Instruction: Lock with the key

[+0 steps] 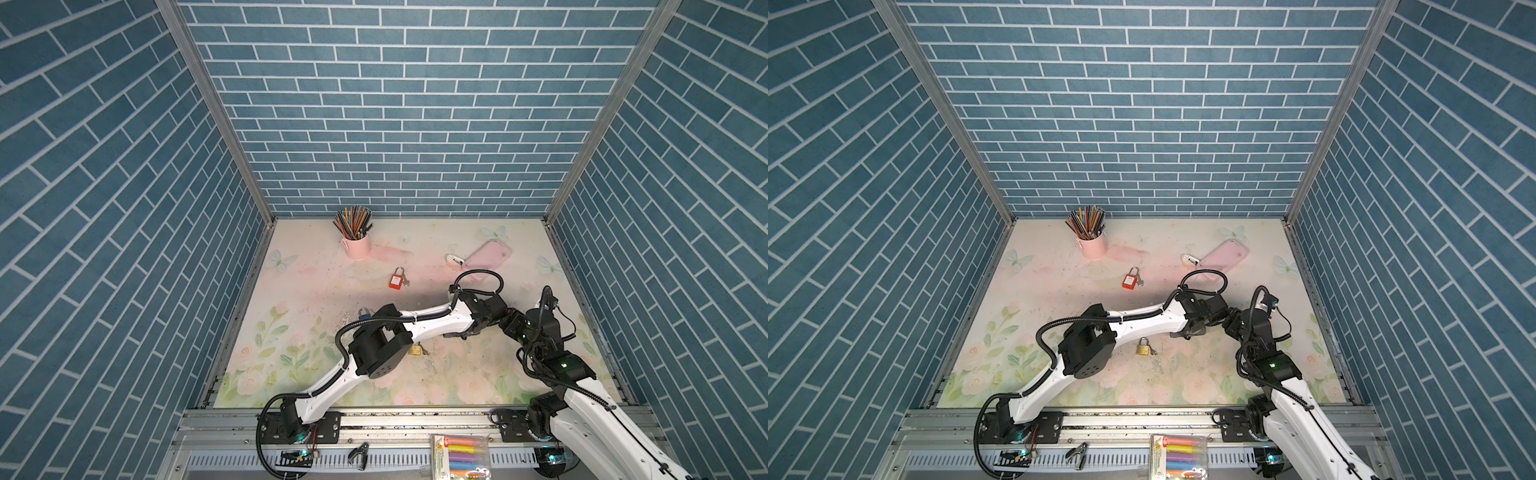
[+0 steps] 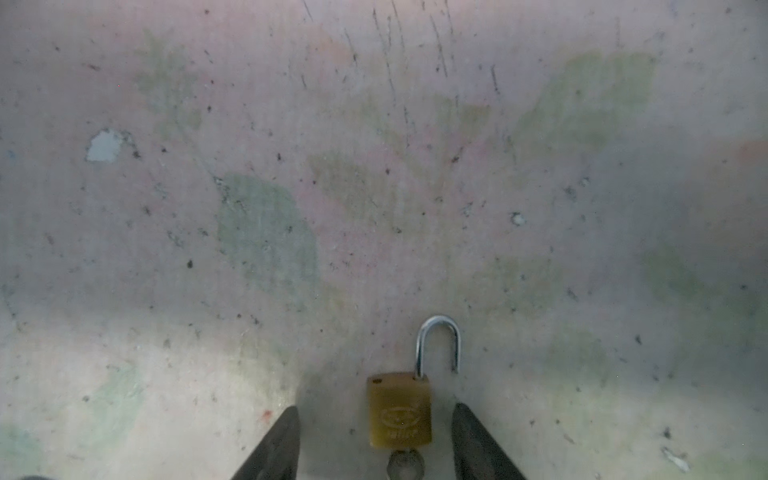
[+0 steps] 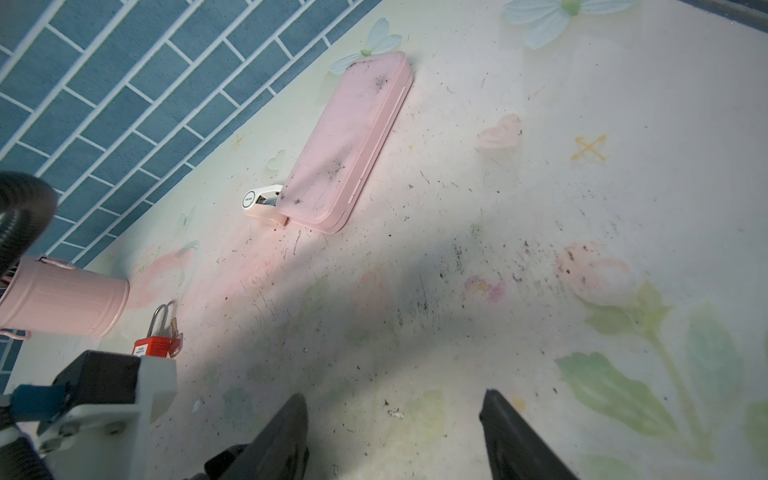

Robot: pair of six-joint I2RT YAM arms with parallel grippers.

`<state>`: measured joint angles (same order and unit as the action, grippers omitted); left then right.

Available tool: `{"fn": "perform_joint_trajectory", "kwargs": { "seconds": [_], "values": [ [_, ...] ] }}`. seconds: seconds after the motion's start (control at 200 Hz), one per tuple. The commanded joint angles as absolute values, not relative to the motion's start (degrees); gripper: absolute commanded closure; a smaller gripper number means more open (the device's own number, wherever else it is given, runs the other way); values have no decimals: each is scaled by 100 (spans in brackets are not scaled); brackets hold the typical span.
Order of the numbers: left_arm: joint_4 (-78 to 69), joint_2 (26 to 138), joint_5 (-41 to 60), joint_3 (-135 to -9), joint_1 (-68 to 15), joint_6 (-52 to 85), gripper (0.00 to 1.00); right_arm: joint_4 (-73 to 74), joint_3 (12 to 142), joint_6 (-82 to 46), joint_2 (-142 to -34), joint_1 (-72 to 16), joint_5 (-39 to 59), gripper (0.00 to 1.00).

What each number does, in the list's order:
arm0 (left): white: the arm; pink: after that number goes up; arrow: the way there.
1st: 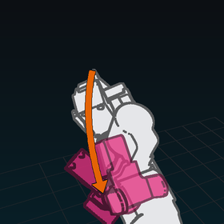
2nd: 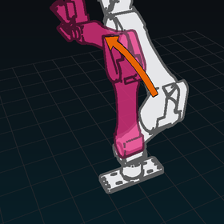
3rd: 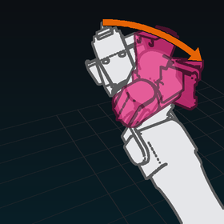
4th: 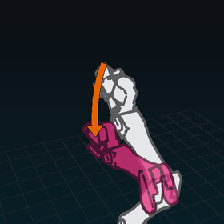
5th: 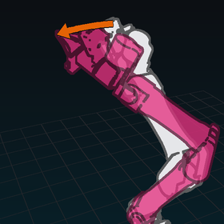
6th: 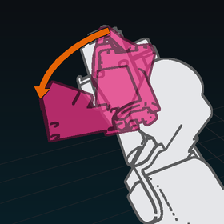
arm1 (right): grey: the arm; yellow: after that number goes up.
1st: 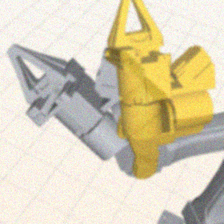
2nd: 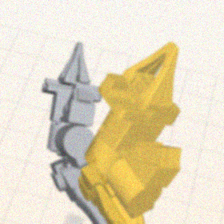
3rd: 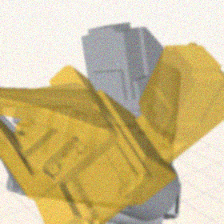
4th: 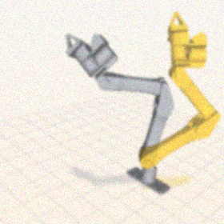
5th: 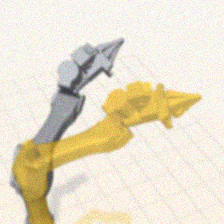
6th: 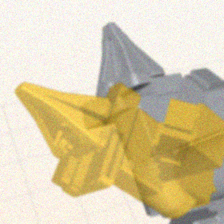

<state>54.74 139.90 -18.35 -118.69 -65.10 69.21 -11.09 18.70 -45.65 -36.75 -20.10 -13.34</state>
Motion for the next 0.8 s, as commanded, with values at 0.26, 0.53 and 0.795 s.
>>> {"fn": "perform_joint_trajectory", "kwargs": {
  "seconds": [0.26,0.53,0.795],
  "values": [
    [5726,14341,-1808,-12056,-6435,6739,60,-971,2043,-4535,-3696,-1995,-1474,33],
    [5706,14358,-1731,-12106,-6433,6606,83,-965,2098,-4509,-3709,-1993,-1460,33],
    [4824,13544,-1881,-11208,-6373,5827,100,-1117,2483,-4273,-3729,-1993,-1251,35]
  ]
}}
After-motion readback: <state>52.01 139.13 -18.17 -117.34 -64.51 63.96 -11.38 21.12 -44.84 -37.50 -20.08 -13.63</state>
